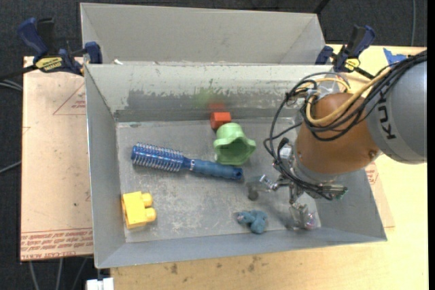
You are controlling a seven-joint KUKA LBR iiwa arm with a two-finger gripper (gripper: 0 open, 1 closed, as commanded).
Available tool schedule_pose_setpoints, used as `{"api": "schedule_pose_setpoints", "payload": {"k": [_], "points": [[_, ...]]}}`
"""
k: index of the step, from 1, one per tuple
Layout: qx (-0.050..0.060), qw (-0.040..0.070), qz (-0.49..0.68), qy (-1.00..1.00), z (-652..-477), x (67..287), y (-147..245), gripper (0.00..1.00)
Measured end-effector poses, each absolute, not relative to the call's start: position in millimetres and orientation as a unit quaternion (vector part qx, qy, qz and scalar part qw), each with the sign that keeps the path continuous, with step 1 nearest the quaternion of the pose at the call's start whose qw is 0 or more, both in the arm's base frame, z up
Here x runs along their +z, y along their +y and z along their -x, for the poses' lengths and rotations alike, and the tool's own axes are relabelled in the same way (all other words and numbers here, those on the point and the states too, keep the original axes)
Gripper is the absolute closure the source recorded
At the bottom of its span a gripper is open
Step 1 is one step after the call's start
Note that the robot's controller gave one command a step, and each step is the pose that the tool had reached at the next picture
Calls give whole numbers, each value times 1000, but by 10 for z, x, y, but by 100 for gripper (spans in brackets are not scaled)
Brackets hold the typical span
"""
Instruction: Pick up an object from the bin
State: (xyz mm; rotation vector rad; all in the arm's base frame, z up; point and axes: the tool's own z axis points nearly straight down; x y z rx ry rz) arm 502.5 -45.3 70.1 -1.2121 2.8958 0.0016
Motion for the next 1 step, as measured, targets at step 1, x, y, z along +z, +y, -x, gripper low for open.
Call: {"api": "schedule_pose_setpoints", "payload": {"k": [1], "points": [[2,3,256,967,-5328,1215,394,0]]}}
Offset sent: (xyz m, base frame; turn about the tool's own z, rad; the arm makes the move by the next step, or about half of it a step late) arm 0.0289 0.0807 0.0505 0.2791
